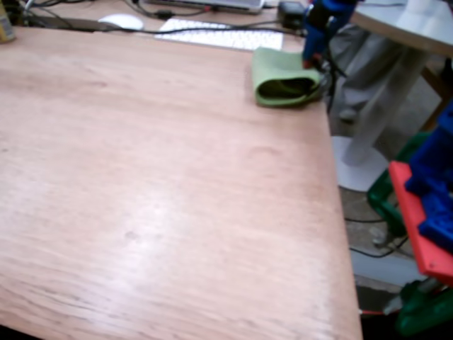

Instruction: Clean the table

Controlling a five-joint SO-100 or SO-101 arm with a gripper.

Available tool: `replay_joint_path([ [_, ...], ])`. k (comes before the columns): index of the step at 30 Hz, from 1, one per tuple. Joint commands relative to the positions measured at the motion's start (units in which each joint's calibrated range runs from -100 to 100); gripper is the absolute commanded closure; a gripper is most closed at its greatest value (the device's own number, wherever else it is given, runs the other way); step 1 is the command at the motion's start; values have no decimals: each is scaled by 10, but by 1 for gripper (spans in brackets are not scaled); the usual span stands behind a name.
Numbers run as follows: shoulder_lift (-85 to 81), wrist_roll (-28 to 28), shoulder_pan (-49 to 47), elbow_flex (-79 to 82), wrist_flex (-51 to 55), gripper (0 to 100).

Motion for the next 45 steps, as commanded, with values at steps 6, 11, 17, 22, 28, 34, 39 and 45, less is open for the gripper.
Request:
replay_joint_path([
  [6, -370, -6, -430, 36, 82, 100],
  [11, -550, -56, -735, 257, 85, 100],
  [17, -673, -92, -890, 590, 76, 100],
  [22, -669, -93, -890, 719, -128, 100],
  [28, -656, -105, -897, 889, -226, 100],
  [34, -589, -138, -963, 907, -285, 100],
  [39, -589, -148, -1056, 907, -285, 100],
  [45, -574, -149, -1053, 835, -285, 100],
])
